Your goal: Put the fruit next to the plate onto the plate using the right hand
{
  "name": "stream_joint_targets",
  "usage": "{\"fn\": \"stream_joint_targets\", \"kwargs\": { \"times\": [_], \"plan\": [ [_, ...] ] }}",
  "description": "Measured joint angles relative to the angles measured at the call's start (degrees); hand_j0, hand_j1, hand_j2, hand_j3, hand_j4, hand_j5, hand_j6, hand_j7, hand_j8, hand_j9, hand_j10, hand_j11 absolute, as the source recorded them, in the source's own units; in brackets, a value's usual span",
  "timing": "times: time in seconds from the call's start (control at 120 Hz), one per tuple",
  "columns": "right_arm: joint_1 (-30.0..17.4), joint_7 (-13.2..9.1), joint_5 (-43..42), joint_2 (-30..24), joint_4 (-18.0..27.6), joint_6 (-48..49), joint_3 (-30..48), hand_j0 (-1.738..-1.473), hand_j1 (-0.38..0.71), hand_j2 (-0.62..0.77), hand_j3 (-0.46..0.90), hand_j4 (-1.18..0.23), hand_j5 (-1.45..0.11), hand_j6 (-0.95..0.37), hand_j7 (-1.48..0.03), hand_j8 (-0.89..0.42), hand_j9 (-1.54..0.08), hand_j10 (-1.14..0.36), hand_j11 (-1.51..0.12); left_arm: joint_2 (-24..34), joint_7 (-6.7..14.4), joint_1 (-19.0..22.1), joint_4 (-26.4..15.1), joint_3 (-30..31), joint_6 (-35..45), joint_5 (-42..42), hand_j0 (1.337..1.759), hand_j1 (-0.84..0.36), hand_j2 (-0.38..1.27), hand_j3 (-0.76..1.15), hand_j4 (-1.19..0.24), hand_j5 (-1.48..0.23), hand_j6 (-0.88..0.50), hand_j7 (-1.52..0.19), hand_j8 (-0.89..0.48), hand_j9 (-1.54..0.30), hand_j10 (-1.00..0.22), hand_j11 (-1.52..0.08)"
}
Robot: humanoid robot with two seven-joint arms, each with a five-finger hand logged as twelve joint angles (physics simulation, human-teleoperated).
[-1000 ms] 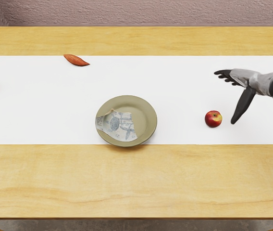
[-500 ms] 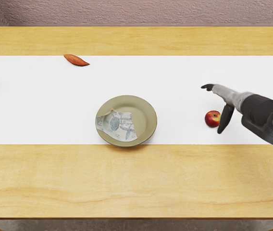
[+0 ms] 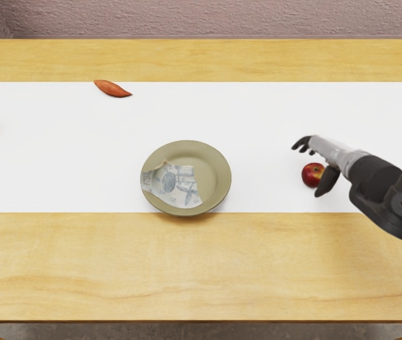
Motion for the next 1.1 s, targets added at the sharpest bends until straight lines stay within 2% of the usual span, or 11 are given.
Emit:
{"fn": "stream_joint_targets", "kwargs": {
  "times": [0.225,0.617,0.708,0.908,0.942,0.983,1.1],
  "plan": [
    [-0.9,0.0,-0.4,0.0,-1.0,-0.9,-0.2,-1.658,0.10,-0.07,0.00,-0.38,-0.49,-0.38,-0.49,-0.38,-0.49,-0.38,-0.49,0.0,0.0,0.0,0.0,0.0,0.0,0.0,1.658,0.07,0.05,0.00,-0.23,-0.30,-0.23,-0.30,-0.23,-0.30,-0.23,-0.30],
    [-3.5,0.0,-3.2,1.6,-1.8,-5.1,-0.2,-1.658,0.17,-0.08,0.00,-0.43,-0.56,-0.44,-0.56,-0.44,-0.56,-0.43,-0.56,0.0,0.0,0.0,0.0,0.0,0.0,0.0,1.658,0.07,0.05,0.00,-0.23,-0.30,-0.23,-0.30,-0.23,-0.30,-0.23,-0.30],
    [-3.8,0.0,-3.6,1.6,-1.8,-5.4,-0.2,-1.658,0.20,-0.09,0.00,-0.47,-0.60,-0.46,-0.60,-0.41,-0.60,-0.47,-0.60,0.0,0.0,0.0,0.0,0.0,0.0,0.0,1.658,0.07,0.05,0.00,-0.23,-0.30,-0.23,-0.30,-0.23,-0.30,-0.23,-0.30],
    [-4.4,0.0,-3.9,1.9,-2.1,-5.5,-0.1,-1.652,0.26,-0.04,0.00,-0.57,-0.68,-0.40,-0.71,-0.36,-0.70,-0.56,-0.70,0.0,0.0,0.0,0.0,0.0,0.0,0.0,1.658,0.07,0.05,0.00,-0.23,-0.30,-0.23,-0.30,-0.23,-0.30,-0.23,-0.30],
    [-4.4,0.0,-4.0,2.1,-2.4,-5.5,-0.1,-1.648,0.26,-0.07,0.00,-0.59,-0.68,-0.40,-0.72,-0.35,-0.71,-0.57,-0.71,0.0,0.0,0.0,0.0,0.0,0.0,0.0,1.658,0.07,0.05,0.00,-0.23,-0.30,-0.23,-0.30,-0.23,-0.30,-0.23,-0.30],
    [-4.5,0.0,-4.0,2.3,-2.7,-5.6,0.0,-1.645,0.25,-0.01,-0.01,-0.61,-0.69,-0.42,-0.74,-0.37,-0.71,-0.60,-0.71,0.0,0.0,0.0,0.0,0.0,0.0,0.0,1.658,0.07,0.05,0.00,-0.23,-0.30,-0.23,-0.30,-0.23,-0.30,-0.23,-0.30],
    [-4.6,-0.1,-2.9,2.7,-3.1,-5.7,0.3,-1.641,0.24,-0.04,0.00,-0.67,-0.77,-0.40,-0.82,-0.36,-0.80,-0.66,-0.80,0.0,0.0,0.0,0.0,0.0,0.0,0.0,1.658,0.07,0.05,0.00,-0.23,-0.30,-0.23,-0.30,-0.23,-0.30,-0.23,-0.30]
  ]
}}
